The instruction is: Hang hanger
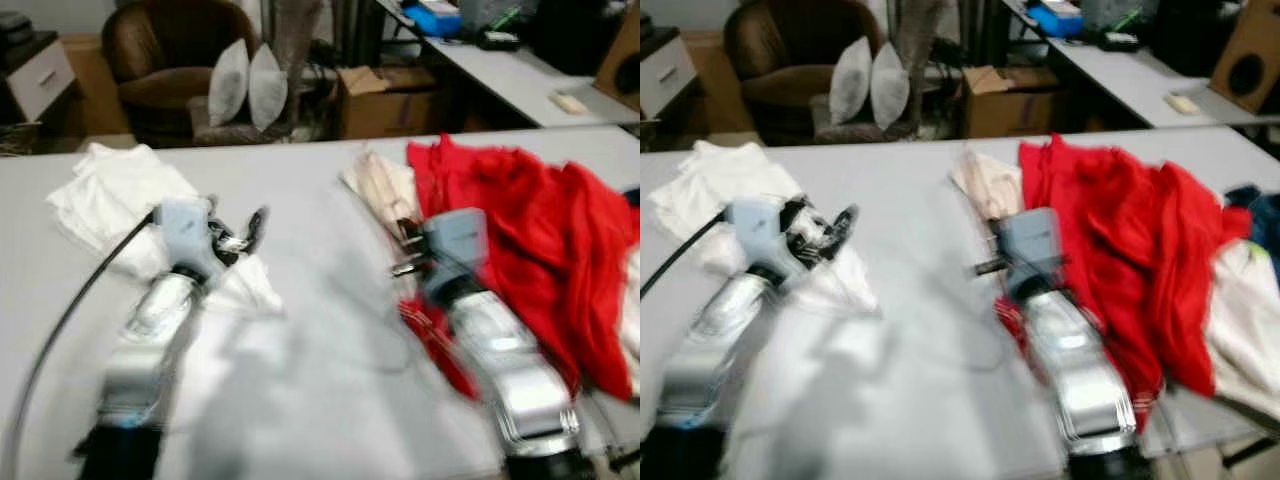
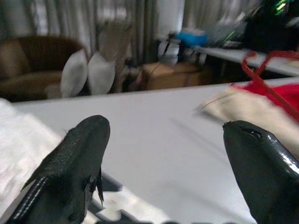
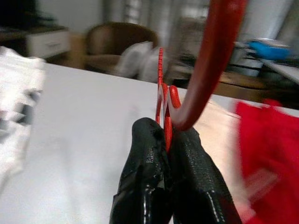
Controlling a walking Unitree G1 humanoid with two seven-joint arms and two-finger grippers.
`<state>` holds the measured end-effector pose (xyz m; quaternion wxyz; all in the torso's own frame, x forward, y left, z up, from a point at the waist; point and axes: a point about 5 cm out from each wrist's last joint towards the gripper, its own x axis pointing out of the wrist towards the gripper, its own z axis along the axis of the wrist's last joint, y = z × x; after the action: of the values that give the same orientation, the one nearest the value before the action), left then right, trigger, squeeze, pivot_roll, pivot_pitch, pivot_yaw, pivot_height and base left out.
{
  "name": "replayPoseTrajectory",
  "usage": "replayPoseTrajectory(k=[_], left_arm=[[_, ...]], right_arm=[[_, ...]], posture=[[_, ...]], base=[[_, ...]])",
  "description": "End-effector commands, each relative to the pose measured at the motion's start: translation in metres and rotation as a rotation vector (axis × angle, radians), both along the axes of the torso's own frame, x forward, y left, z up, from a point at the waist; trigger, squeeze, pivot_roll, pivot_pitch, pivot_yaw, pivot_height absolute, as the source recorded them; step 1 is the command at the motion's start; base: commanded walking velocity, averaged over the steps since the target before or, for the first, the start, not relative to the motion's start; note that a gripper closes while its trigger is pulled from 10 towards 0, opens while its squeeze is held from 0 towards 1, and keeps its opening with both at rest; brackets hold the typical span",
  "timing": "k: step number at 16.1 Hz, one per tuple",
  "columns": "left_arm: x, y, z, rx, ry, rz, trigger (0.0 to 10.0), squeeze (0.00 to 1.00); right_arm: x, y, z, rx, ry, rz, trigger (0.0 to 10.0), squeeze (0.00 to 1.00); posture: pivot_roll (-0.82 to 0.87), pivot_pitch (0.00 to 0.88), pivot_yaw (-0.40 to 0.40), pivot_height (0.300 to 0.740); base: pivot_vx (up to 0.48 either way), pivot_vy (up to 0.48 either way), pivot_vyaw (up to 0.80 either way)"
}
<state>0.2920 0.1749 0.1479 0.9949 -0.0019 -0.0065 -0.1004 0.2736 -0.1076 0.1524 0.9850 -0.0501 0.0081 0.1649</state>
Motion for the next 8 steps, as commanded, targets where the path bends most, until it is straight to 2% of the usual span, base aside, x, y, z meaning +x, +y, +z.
replayPoseTrajectory(k=[1, 6, 8], left_arm=[[-0.0005, -0.0137, 0.0030, -0.008, -0.013, -0.050, 10.0, 0.00], [0.0026, -0.0077, -0.0001, -0.015, -0.024, -0.023, 10.0, 0.00], [0.0006, -0.0073, 0.0002, -0.006, -0.032, -0.019, 10.0, 0.00]], right_arm=[[-0.0003, -0.0106, -0.0023, -0.024, 0.002, -0.030, 10.0, 0.00], [0.0009, -0.0122, -0.0014, -0.040, 0.006, -0.026, 10.0, 0.00], [0.0066, -0.0166, -0.0011, -0.037, 0.006, -0.037, 10.0, 0.00]], posture=[[-0.07, 0.000, 0.018, 0.740], [-0.10, 0.000, 0.016, 0.740], [-0.06, 0.000, -0.009, 0.740]], base=[[0.000, 0.000, 0.00], [0.000, 0.469, 0.00], [0.000, 0.480, 0.00]])
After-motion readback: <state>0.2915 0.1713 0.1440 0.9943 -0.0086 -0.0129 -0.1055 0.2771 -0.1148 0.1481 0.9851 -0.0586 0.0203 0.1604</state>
